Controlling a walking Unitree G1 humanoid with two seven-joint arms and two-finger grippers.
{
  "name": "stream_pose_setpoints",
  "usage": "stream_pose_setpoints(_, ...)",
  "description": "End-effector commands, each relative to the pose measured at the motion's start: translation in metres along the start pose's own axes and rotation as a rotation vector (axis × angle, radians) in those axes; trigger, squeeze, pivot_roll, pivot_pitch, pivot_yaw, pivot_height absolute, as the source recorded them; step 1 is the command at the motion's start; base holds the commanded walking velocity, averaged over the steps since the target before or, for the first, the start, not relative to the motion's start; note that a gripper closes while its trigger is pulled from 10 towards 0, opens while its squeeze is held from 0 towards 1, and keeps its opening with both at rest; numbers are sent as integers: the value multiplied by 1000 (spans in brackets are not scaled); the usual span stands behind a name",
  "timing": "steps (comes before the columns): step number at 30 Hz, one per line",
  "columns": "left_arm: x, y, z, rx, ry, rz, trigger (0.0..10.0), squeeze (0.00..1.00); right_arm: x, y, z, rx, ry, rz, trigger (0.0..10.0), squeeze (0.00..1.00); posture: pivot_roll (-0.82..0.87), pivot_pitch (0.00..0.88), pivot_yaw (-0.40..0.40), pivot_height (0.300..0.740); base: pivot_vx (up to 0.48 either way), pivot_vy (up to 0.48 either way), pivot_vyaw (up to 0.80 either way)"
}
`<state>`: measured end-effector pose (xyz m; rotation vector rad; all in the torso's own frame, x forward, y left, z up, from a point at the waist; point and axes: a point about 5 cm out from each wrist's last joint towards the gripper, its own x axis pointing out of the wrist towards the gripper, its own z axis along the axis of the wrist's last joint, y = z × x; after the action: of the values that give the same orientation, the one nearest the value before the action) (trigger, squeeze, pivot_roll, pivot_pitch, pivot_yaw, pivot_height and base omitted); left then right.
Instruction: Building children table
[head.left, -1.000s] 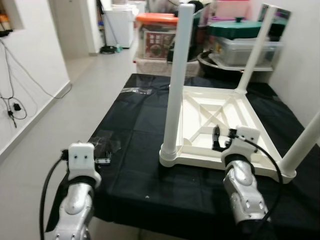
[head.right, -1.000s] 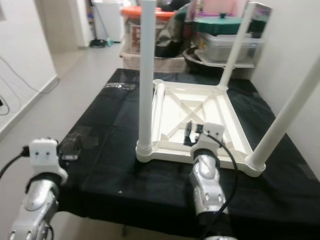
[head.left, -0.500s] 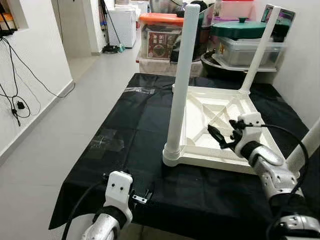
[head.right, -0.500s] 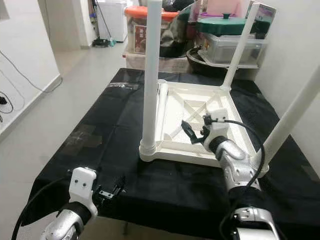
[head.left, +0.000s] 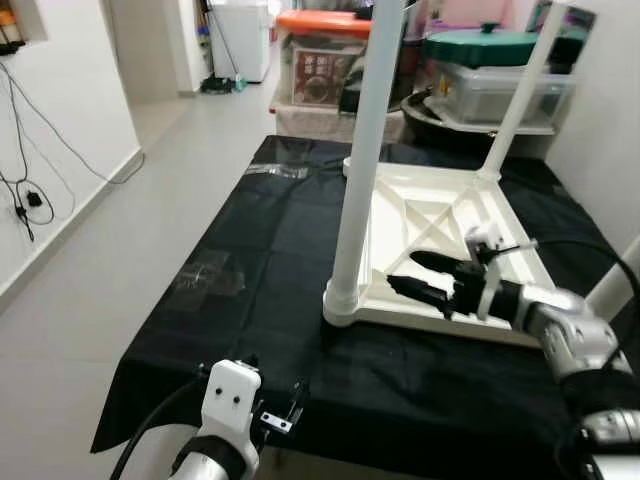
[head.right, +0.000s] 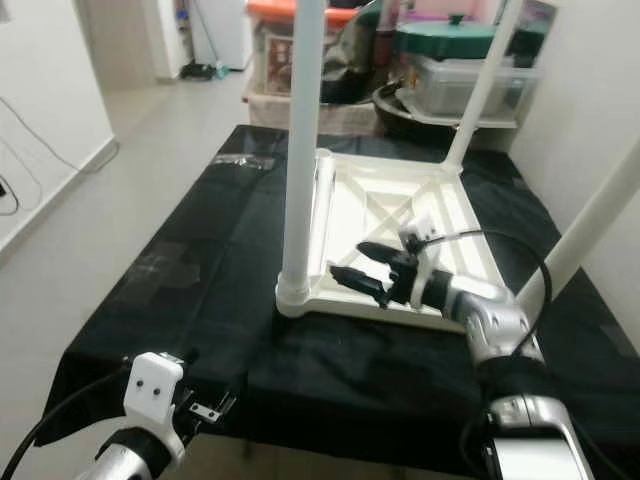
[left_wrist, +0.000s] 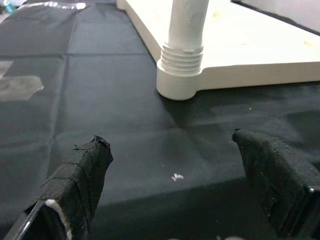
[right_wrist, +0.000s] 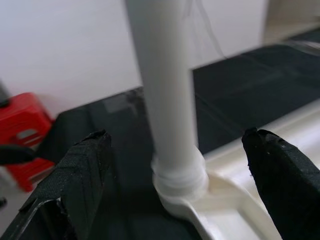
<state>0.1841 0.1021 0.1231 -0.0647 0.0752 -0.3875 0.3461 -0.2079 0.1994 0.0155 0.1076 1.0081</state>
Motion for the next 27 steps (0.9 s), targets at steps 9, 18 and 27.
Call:
stream_pose_setpoints(9,-7,-9,3,5,18,-16,10000,0,19,2,6,-14,14,92,10000,0,139,132,-84,740,0,0,0)
stream_pose_setpoints(18,-10,-13,6,-3,23,-23,10000,0,39,3,13,-42,13,129,10000,0,140,128,-86,740,0,0,0)
stream_pose_setpoints(27,-10,-15,8,-3,25,-23,10000,0,57,7,22,-56,-33,154,10000,0,140,116,-88,740,0,0,0)
